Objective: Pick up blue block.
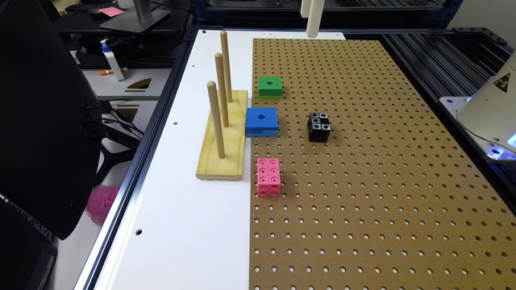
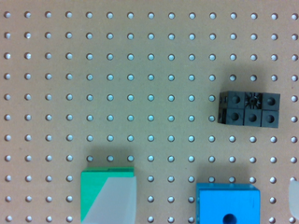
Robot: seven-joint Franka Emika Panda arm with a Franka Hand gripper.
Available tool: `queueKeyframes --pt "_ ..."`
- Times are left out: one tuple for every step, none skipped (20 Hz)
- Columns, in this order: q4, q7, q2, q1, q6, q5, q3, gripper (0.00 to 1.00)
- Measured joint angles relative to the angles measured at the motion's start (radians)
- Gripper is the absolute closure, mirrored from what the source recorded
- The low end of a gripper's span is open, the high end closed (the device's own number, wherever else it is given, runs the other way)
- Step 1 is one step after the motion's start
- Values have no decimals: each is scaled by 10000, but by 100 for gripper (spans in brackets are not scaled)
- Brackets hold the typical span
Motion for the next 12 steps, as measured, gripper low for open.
queueKeyframes --pt "-6 0 0 0 0 0 0 0" --pt "-13 1 0 0 0 0 0 0" --pt "-23 2 0 0 0 0 0 0" --pt "-28 3 0 -1 0 0 0 0" --pt "-29 3 0 -1 0 0 0 0" --pt "-29 4 0 -1 0 0 0 0" --pt "-29 4 0 1 3 6 2 0" --pt "-28 10 0 5 9 12 13 0" --pt "-28 25 0 13 17 18 31 0" --pt "-24 52 0 30 29 28 54 0" --pt "-16 97 0 52 44 40 90 0" --pt "-4 148 1 53 49 49 155 0"
